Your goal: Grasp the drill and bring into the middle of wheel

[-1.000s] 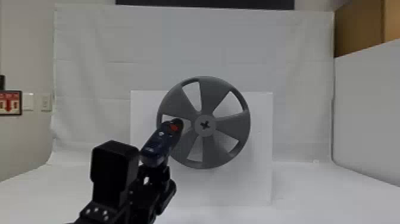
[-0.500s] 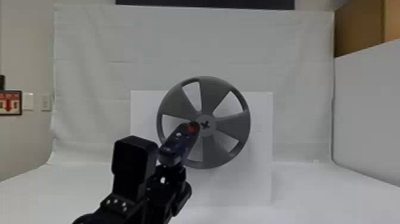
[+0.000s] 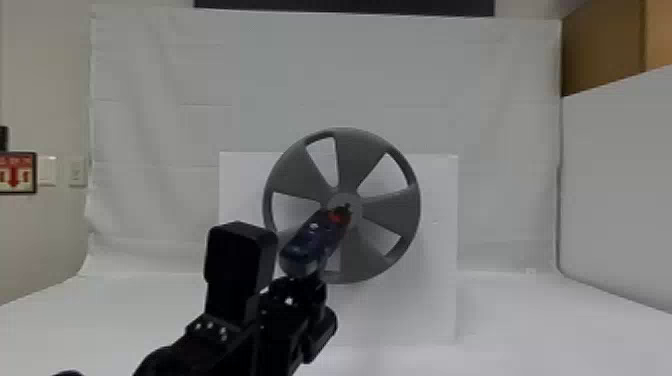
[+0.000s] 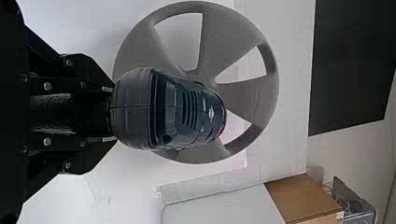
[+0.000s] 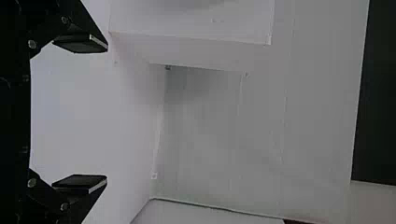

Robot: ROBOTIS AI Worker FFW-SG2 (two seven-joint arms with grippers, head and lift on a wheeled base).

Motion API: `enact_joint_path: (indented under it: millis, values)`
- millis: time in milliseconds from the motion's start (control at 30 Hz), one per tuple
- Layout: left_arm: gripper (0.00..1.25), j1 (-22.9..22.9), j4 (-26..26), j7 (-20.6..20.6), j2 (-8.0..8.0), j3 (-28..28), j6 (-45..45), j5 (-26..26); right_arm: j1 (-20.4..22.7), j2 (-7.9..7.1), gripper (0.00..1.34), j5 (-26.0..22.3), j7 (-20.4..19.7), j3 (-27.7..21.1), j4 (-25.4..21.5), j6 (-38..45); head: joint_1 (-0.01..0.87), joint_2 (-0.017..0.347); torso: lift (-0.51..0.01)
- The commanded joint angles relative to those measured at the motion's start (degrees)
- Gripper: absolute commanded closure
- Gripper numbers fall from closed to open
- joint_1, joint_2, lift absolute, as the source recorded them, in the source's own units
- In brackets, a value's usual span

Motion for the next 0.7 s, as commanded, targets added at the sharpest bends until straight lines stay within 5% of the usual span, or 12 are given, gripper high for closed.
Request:
enact_joint_path:
  millis: [0, 667]
  values:
    - [1.22, -0.9, 0.6, -0.3, -0.28, -0.2, -0.1, 0.3, -0.1, -0.15, 0.29, 0.0, 0.0, 0.3, 0.1, 0.0, 0.000, 0.000, -0.406]
    - [1.22, -2.5, 5.4, -1.6, -1.77, 0.7, -3.2, 0.3, -0.3, -0.33, 0.29, 0.1, 0.0, 0.7, 0.1, 0.1, 0.000, 0.000, -0.406]
